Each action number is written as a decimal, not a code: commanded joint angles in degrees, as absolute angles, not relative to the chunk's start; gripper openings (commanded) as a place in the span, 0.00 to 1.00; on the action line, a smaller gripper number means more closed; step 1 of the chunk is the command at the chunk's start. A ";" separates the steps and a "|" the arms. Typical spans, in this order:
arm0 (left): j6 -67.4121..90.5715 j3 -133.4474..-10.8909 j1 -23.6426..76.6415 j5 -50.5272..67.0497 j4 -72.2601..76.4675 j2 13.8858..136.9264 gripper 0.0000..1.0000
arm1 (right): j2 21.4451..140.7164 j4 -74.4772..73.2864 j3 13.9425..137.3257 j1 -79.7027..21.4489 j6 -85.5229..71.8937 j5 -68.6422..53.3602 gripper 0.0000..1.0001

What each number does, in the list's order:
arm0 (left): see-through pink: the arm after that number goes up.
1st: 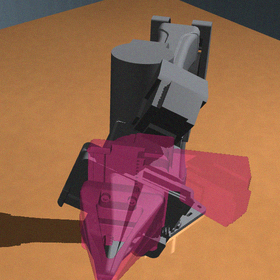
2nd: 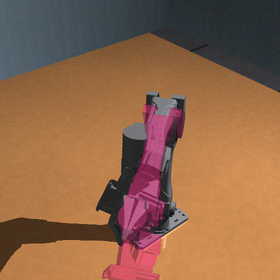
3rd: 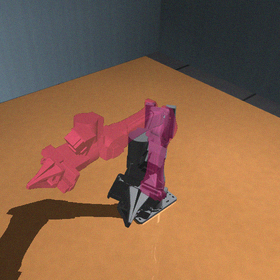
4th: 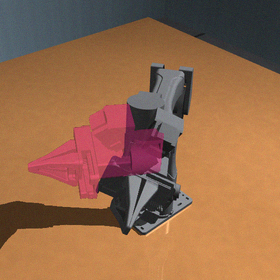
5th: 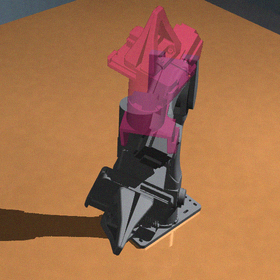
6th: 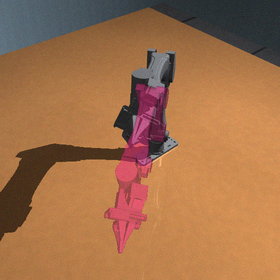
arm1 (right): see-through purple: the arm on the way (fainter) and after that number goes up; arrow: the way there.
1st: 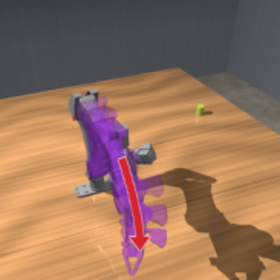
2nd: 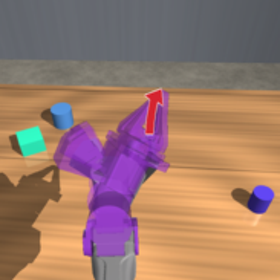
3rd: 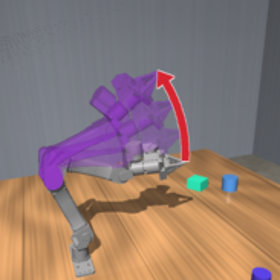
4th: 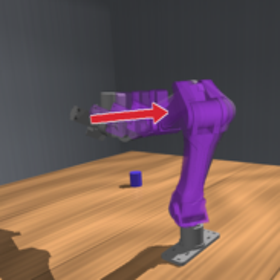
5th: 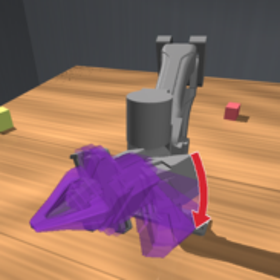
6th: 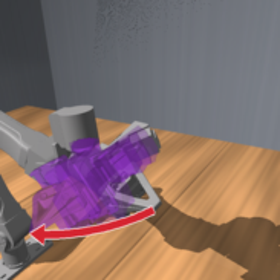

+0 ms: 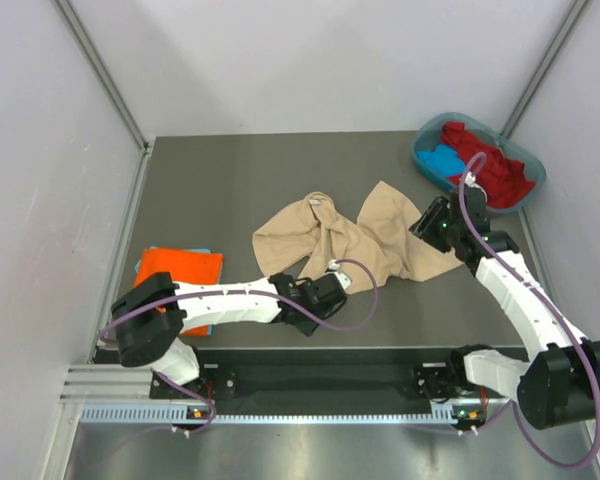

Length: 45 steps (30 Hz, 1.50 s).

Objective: Fold and stack the t-shirts
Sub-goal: Flatten the tshirt out

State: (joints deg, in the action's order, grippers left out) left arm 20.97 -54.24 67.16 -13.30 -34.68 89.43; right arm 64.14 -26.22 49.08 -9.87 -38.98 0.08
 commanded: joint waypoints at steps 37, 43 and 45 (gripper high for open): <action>20.58 -62.85 64.33 -13.01 -40.62 89.03 0.21 | 63.72 -22.50 46.50 -7.73 -38.32 -2.55 0.43; 19.25 -59.33 64.95 -11.34 -38.15 91.84 0.38 | 63.81 -22.24 46.14 -7.82 -38.23 -2.46 0.43; 19.07 -58.98 64.95 -11.86 -37.18 91.93 0.38 | 63.72 -22.32 46.23 -7.73 -38.15 -2.46 0.43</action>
